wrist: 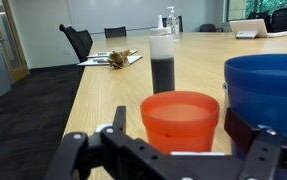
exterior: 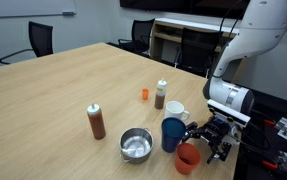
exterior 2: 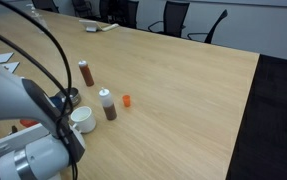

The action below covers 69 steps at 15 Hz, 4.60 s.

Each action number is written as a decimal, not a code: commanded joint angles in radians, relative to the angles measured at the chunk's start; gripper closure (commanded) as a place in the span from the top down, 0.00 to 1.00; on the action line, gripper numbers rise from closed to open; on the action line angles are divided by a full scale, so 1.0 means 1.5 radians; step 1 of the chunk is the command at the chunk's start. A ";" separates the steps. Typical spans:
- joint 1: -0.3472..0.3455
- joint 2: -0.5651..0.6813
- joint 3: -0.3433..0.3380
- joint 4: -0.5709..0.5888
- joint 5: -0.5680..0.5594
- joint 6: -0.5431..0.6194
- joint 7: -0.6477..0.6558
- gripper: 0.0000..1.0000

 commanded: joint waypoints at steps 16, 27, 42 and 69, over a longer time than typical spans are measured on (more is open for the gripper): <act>0.036 0.048 0.021 0.055 0.029 0.032 0.094 1.00; 0.037 0.090 0.026 0.124 0.015 0.038 0.220 1.00; 0.028 0.067 0.018 0.106 -0.016 0.023 0.228 0.64; 0.032 -0.262 0.031 -0.066 0.021 0.227 0.458 0.64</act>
